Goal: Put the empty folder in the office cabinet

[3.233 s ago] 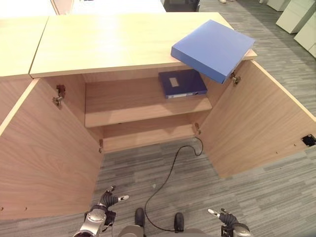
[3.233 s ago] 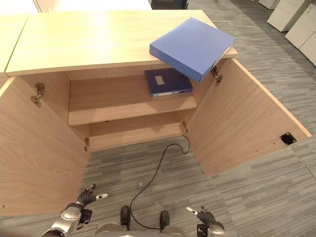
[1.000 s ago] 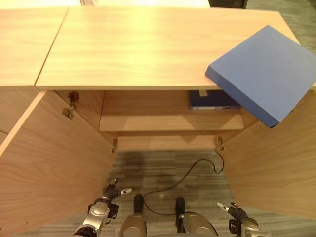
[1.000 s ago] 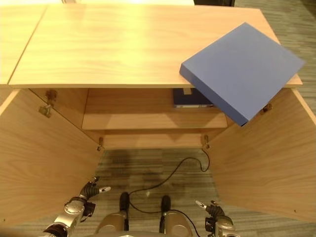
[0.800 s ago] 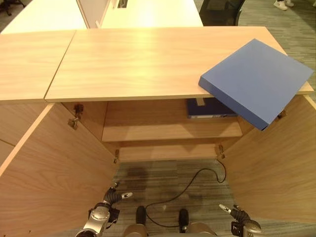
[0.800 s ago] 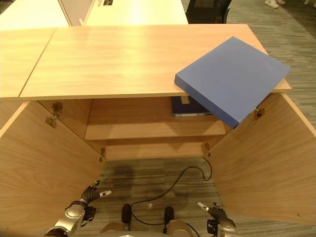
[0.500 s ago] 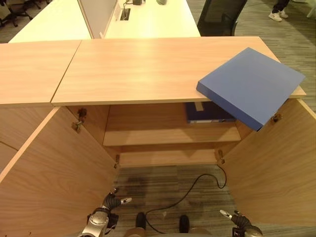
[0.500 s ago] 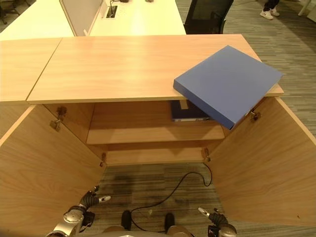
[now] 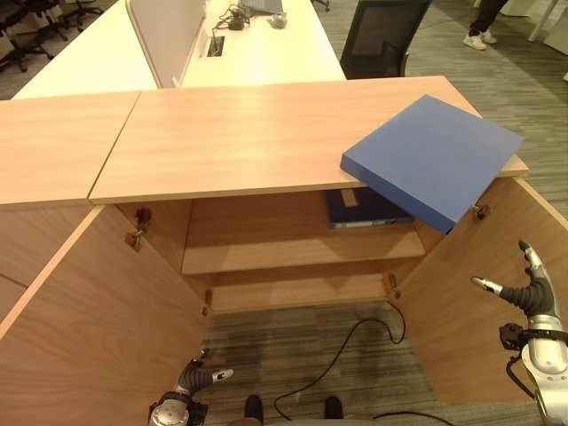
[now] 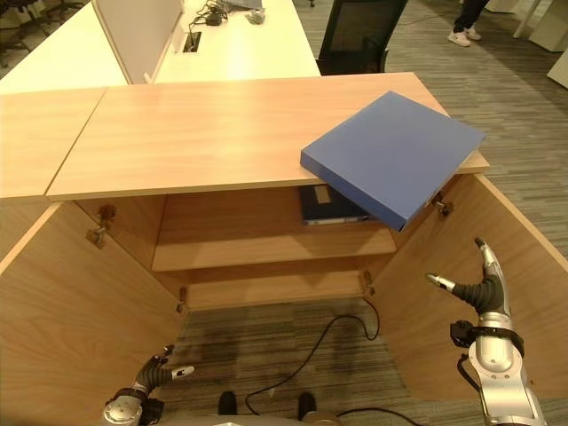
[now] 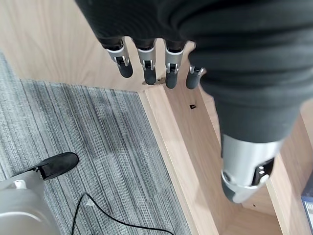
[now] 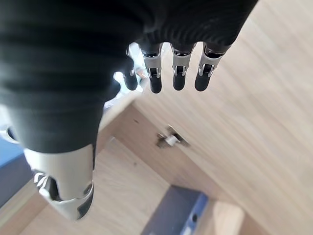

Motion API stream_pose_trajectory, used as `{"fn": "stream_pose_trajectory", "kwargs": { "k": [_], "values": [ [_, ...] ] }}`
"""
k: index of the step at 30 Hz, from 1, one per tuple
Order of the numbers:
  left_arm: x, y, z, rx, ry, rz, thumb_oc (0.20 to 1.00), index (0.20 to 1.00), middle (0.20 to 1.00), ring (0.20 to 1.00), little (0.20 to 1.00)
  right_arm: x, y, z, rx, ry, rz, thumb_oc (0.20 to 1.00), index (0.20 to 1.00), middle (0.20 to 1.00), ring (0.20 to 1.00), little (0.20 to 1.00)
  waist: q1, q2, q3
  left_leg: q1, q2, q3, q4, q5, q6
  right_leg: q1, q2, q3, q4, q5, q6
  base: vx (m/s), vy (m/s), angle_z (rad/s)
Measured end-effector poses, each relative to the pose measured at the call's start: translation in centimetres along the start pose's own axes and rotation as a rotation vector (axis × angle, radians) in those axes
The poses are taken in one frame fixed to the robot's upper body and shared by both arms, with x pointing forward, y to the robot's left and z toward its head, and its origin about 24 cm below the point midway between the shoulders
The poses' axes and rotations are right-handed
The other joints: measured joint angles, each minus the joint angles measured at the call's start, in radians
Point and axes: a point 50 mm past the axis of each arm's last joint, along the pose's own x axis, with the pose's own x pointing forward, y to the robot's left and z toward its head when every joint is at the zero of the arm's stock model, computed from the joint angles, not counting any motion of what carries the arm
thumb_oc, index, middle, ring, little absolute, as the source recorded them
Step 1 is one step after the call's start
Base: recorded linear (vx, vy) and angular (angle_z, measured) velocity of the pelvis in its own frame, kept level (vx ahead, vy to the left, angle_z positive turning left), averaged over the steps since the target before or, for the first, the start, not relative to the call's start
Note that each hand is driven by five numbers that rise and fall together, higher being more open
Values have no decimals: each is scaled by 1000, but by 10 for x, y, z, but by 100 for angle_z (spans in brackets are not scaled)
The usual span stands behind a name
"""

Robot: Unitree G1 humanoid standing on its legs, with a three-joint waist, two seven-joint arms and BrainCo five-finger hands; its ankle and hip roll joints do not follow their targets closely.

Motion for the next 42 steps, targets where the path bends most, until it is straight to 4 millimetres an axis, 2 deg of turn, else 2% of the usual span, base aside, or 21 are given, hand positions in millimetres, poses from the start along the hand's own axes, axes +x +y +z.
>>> {"fn": "stream_pose_trajectory", "kwargs": {
  "k": [3,4,7,9,12,14,17,19,21,24,25,27,30,34,42],
  "values": [
    [0,-1,2,17,-11,-6,1000,1000,1000,1000,1000,5,-18,27,-83,-140,-92,1000,1000,1000,1000,1000,-1,3,-1,0,0,4,0,0,0,-1,0,3,0,1,1,20,-1,-4],
    [0,-1,2,20,-13,-7,1000,1000,1000,1000,1000,7,-31,39,-142,-209,-162,1000,1000,1000,1000,1000,-1,2,-2,2,0,6,0,0,0,0,0,5,0,1,1,9,-2,-4],
    [0,-1,1,35,-11,-8,1000,1000,1000,1000,1000,10,-49,48,-260,-268,-262,1000,1000,1000,1000,1000,1,2,-1,2,0,7,0,0,0,-1,0,7,0,2,2,0,0,0],
    [-3,-2,-4,34,2,-8,1000,1000,1000,1000,1000,11,-55,50,-347,-291,-306,1000,1000,1000,1000,1000,0,1,-1,2,0,10,0,0,0,-2,0,10,0,3,4,0,-4,-4],
    [-6,-4,-9,36,11,-11,1000,1000,1000,1000,1000,13,-76,60,-575,-363,-372,1000,1000,1000,1000,1000,3,-1,0,2,-1,10,0,0,0,-2,-1,11,0,4,6,0,-2,-1],
    [-6,-4,-10,57,11,-5,1000,1000,1000,1000,1000,20,-94,72,-813,-438,-443,1000,1000,1000,1000,1000,2,-7,1,3,0,9,0,0,0,0,0,10,0,4,6,0,0,0],
    [-6,-4,-8,70,-3,-6,1000,1000,1000,1000,1000,24,-100,80,-956,-484,-476,1000,1000,1000,1000,1000,5,-11,0,2,-1,7,0,0,0,1,-2,8,0,4,7,-4,-13,3],
    [-5,-4,-6,70,-18,-2,1000,1000,1000,1000,1000,31,-109,96,-1106,-566,-492,1000,1000,1000,1000,1000,3,-15,-1,1,-1,0,0,0,0,3,-1,1,0,4,7,-71,-21,8],
    [-5,-3,-4,67,-30,3,1000,1000,1000,1000,1000,34,-107,96,-1163,-575,-479,1000,1000,1000,1000,1000,8,-24,1,-9,0,-8,5,2,-1,-9,1,-4,14,3,5,-138,-37,11],
    [1,1,11,21,-78,30,1000,1000,1000,1000,1000,37,-93,82,-1201,-566,-387,1000,1000,1000,1000,1000,7,-39,14,-79,-1,-29,55,0,0,-88,-4,-18,103,-28,-2,-117,-31,17],
    [3,2,21,-22,-107,38,1000,1000,1000,1000,1000,38,-90,80,-1197,-565,-370,1000,1000,1000,1000,1000,21,-39,37,-96,-1,-35,76,0,0,-109,-6,-21,139,-43,2,-136,-46,12],
    [5,6,23,-54,-114,52,1000,1000,1000,1000,1000,39,-88,83,-1189,-575,-372,1000,1000,1000,1000,1000,27,-40,59,-115,-3,-38,101,-6,1,-142,-11,-22,197,-69,-1,-102,-30,6],
    [5,13,25,-67,-118,69,1000,1000,1000,1000,1000,41,-85,85,-1178,-588,-369,1000,1000,1000,1000,1000,34,-50,94,-168,-6,-50,158,-44,-6,-214,-23,-24,328,-126,-9,-100,-20,9],
    [3,23,21,-46,-108,89,1000,1000,1000,1000,1000,43,-80,88,-1155,-615,-356,1000,1000,1000,1000,1000,35,-69,110,-208,-10,-61,205,-56,-4,-279,-32,-24,436,-184,-30,-70,-21,8],
    [4,22,23,-47,-113,86,1000,1000,1000,1000,1000,45,-78,92,-1112,-624,-361,1000,1000,1000,1000,1000,34,-71,117,-255,-8,-88,292,-89,-5,-322,-36,-43,531,-231,-53,-32,-5,8]
  ]
}}
